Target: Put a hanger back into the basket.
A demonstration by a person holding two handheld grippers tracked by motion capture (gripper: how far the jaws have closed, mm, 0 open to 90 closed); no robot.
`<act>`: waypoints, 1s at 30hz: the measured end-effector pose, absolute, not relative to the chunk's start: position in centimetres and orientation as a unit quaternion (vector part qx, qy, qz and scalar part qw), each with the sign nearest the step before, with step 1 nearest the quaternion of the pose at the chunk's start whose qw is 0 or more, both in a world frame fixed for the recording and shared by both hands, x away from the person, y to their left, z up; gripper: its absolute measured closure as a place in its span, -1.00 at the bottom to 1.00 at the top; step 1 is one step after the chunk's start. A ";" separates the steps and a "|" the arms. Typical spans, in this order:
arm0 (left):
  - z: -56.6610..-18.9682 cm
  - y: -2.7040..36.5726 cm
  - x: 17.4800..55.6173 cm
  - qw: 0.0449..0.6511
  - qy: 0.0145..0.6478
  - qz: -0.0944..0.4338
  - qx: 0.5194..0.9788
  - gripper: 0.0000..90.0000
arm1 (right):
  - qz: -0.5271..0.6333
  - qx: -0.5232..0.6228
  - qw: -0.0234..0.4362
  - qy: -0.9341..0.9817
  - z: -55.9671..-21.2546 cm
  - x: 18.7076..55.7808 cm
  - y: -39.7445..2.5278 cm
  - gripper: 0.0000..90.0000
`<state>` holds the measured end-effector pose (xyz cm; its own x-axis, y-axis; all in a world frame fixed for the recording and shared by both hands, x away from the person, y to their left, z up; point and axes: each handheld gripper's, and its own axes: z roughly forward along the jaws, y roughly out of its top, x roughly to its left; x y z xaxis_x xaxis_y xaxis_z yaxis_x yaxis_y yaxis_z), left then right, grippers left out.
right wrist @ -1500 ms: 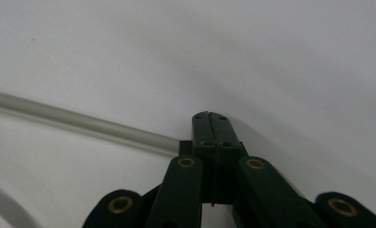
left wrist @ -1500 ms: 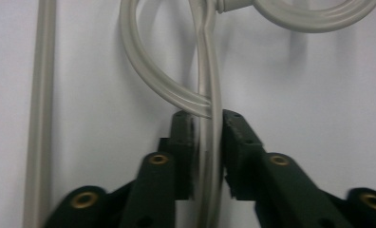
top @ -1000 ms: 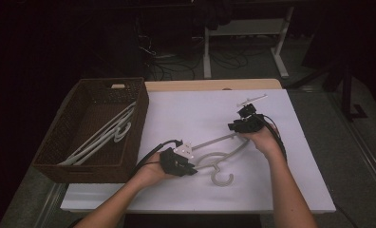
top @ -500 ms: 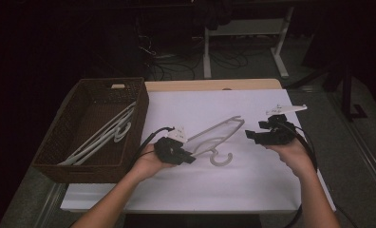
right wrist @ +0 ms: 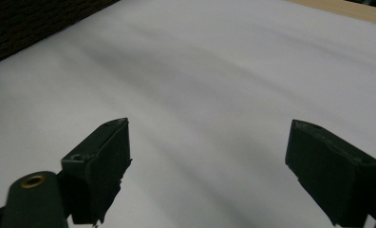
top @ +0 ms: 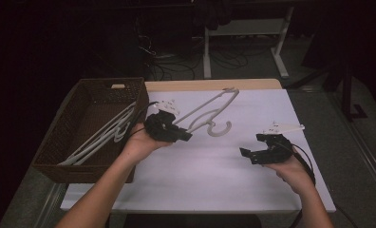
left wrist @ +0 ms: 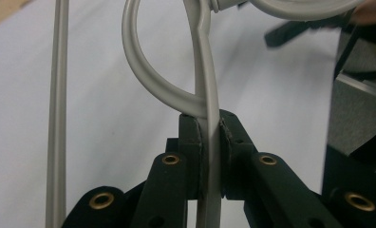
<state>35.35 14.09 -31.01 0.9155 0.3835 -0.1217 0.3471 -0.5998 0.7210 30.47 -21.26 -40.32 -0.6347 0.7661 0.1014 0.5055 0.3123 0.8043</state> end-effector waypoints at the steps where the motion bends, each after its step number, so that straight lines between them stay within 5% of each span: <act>1: -30.4 14.4 35.4 0.401 0.205 0.025 0.892 0.82 | 0.428 0.398 0.152 0.797 -40.4 30.4 -21.2 -0.71; 15: -24.0 23.2 35.5 0.419 0.217 0.077 0.878 0.82 | 0.429 0.391 0.161 0.798 -40.8 30.0 -21.0 -0.75; 30: -27.3 35.0 36.3 0.404 0.293 0.096 0.861 0.82 | 0.428 0.385 0.162 0.801 -40.9 30.1 -20.5 -0.84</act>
<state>36.28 35.01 -27.26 0.8094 0.5829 -0.0713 0.4276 -0.5018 0.7519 30.08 -20.54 -40.90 -0.6504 0.7564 0.0702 0.4788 0.3365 0.8109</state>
